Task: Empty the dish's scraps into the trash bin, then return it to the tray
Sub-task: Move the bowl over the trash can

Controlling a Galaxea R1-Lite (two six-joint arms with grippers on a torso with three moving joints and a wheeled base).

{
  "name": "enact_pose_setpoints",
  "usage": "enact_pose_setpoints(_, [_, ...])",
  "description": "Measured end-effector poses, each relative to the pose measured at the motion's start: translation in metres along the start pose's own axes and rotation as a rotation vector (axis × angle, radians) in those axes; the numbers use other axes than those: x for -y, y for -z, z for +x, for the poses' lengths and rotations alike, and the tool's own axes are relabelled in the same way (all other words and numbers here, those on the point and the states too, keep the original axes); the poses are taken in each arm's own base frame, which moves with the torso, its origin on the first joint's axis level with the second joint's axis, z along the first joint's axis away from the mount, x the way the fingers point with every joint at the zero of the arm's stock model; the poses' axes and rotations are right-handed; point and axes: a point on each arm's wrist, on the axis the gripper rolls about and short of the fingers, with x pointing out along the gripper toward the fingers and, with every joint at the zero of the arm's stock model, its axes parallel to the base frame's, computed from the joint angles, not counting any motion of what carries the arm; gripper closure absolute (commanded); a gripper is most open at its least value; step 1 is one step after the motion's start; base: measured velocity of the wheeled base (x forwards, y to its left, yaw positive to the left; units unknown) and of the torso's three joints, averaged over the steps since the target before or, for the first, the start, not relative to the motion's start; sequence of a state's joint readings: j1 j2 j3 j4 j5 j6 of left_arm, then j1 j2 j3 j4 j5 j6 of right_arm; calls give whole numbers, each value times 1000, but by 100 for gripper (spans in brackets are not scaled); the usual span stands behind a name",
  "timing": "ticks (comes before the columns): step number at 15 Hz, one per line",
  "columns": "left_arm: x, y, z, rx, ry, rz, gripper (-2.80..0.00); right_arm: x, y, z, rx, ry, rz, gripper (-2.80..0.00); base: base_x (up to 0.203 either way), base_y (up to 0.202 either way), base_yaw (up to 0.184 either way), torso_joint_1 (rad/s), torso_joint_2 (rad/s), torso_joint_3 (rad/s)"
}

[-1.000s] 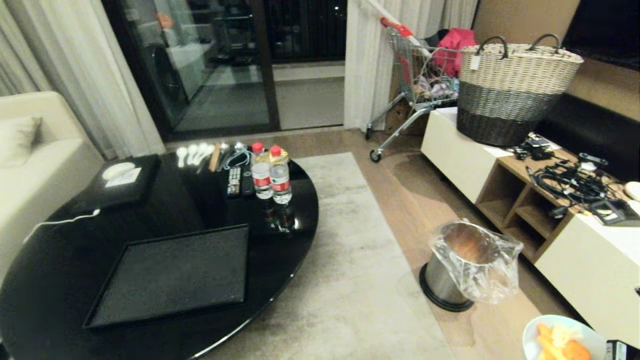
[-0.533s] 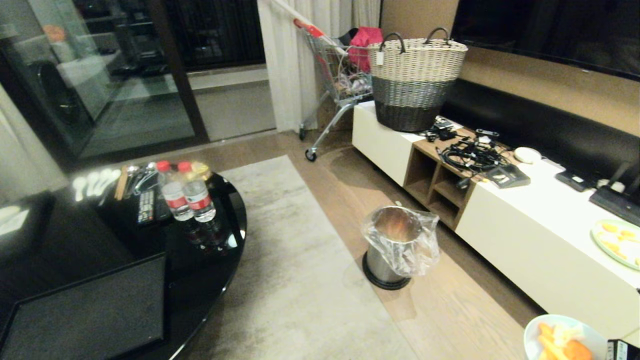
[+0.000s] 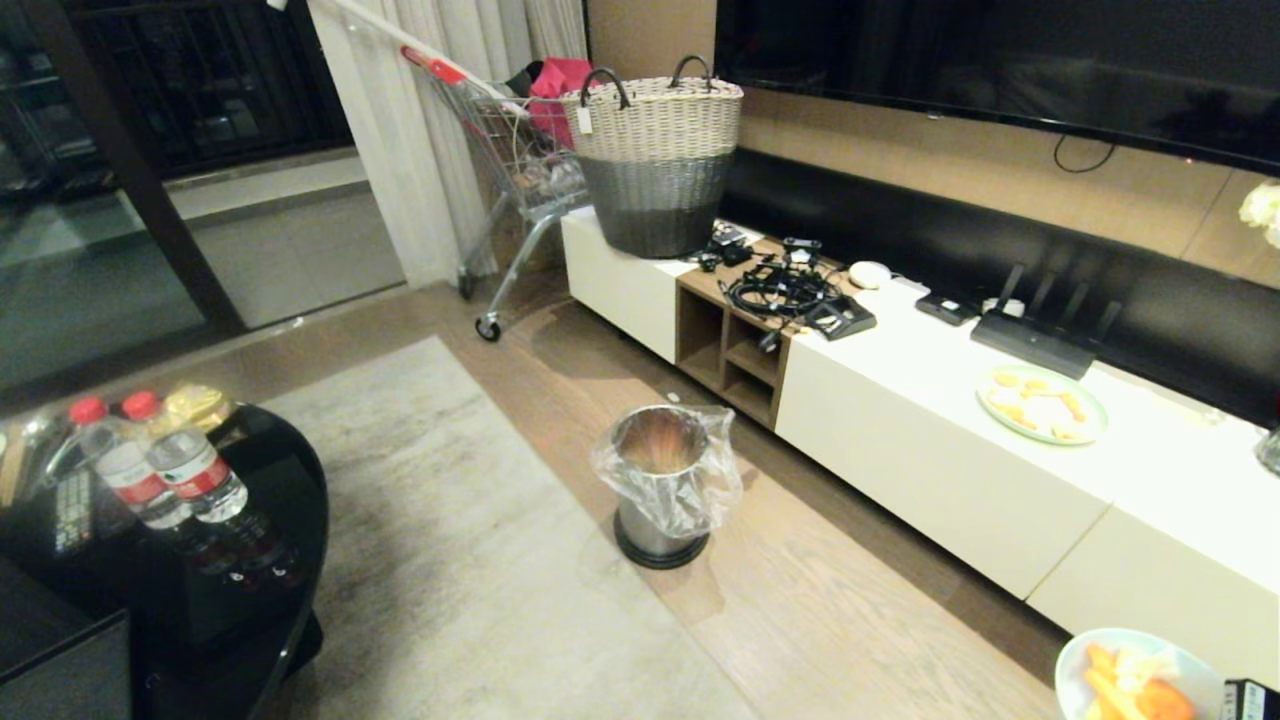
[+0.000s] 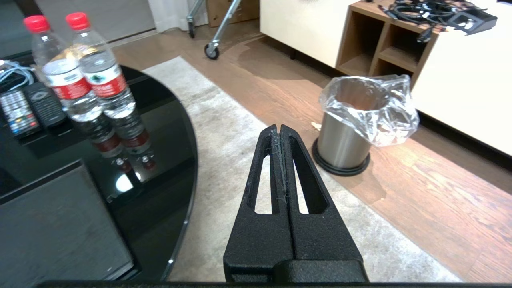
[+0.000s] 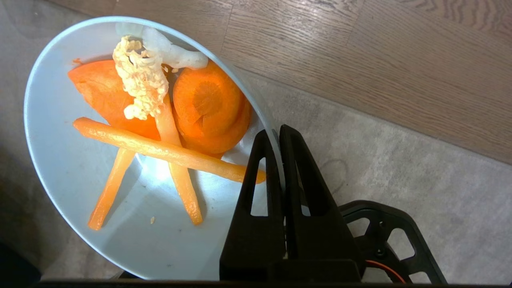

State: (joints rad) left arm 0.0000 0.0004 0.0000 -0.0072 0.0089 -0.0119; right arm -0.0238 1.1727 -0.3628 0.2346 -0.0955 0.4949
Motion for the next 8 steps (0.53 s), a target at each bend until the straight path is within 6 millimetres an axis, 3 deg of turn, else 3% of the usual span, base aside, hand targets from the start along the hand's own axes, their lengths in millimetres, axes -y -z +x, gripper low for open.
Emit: enact_pose_setpoints(8, [0,0,0,0,0,0,0,0,0,-1,5,-9,-34,0,0,0,0,0,0,0])
